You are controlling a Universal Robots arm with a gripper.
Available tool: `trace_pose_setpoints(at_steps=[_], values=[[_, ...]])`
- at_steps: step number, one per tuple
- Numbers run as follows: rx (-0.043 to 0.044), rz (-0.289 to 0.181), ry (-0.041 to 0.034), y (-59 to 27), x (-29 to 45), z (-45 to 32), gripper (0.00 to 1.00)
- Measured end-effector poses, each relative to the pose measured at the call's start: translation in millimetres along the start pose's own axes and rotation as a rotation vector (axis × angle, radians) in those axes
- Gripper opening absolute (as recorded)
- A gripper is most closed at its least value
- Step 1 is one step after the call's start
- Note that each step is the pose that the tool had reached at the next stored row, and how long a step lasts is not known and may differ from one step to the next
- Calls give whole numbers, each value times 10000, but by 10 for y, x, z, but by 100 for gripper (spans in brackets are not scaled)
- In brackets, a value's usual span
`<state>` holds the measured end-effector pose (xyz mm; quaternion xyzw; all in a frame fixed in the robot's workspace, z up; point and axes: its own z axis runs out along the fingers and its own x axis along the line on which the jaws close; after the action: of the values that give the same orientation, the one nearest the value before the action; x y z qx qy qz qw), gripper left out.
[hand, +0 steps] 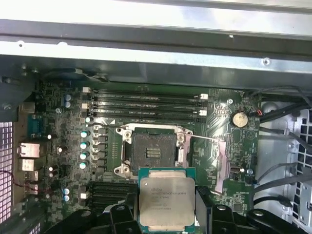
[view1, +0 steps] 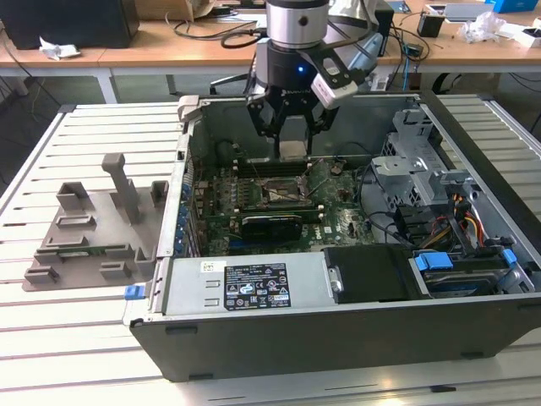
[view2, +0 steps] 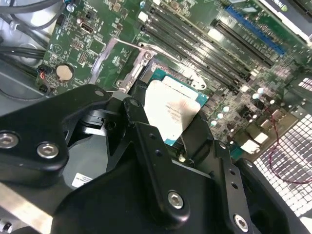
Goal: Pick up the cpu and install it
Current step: 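Pick up the cpu and move it towards the insertion slot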
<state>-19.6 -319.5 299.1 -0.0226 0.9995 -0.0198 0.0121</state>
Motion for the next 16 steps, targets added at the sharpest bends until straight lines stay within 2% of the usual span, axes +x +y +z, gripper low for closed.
trace_pose_setpoints(at_steps=[4,16], values=[[12,-1,-1,57,-2,54,55],[23,-1,0,58,-2,55,55]])
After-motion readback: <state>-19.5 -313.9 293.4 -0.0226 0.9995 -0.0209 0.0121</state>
